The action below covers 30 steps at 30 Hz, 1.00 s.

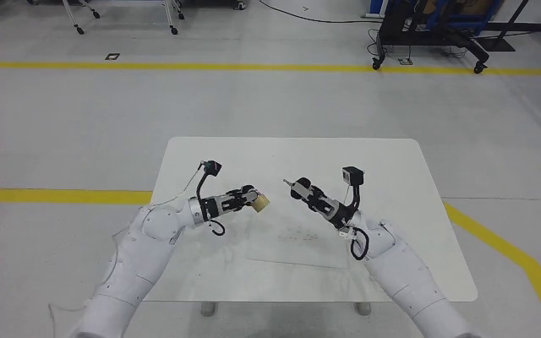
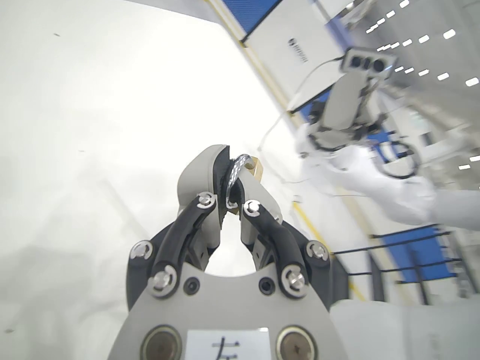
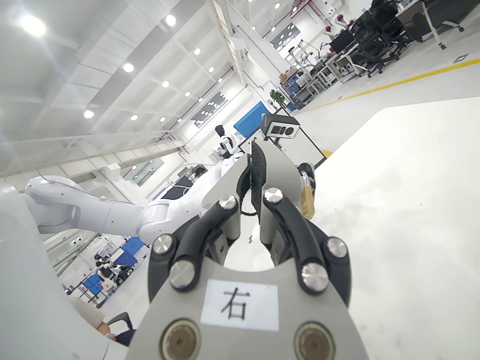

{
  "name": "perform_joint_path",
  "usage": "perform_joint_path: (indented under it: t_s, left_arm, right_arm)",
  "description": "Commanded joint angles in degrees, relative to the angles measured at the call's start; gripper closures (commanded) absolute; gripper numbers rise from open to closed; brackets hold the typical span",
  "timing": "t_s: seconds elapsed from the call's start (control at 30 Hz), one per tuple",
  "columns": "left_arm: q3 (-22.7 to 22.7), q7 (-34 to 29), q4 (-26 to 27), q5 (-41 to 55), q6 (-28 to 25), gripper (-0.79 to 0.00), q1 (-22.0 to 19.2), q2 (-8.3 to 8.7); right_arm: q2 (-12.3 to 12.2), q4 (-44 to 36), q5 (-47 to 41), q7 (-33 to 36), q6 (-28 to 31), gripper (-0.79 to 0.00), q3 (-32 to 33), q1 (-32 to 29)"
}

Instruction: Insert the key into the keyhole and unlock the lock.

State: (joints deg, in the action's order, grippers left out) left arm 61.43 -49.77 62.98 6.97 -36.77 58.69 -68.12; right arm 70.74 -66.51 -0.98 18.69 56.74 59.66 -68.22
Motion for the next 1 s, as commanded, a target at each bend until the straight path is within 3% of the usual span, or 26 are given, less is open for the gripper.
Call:
perform_joint_path:
  t_s: [0.0,0.3,0.47,0.57,0.97]
  left_arm:
    - [-1.43,-6.14,-4.78,17.73,0.38,0.0,-2.64,-0.76]
    - [-7.23,-16.59,-17.5,30.72,4.36,0.0,-10.43,-4.4]
    - [-9.6,-21.02,-22.89,38.15,11.17,0.0,-12.92,-6.72]
    - [-11.63,-21.39,-26.63,35.84,13.17,0.0,-15.67,-7.79]
    - [-11.63,-21.39,-26.63,35.84,13.17,0.0,-15.67,-7.79]
  right_arm:
    - [0.72,1.48,0.87,-2.88,0.08,0.0,-0.9,1.38]
    - [2.69,3.89,6.89,-11.75,1.26,0.0,-2.19,3.69]
    - [3.72,5.34,8.45,-13.31,1.26,0.0,-3.99,4.75]
    - [4.06,5.17,7.74,-13.94,1.26,0.0,-4.5,4.6]
    - [4.15,3.98,5.29,-13.13,1.26,0.0,-5.12,4.04]
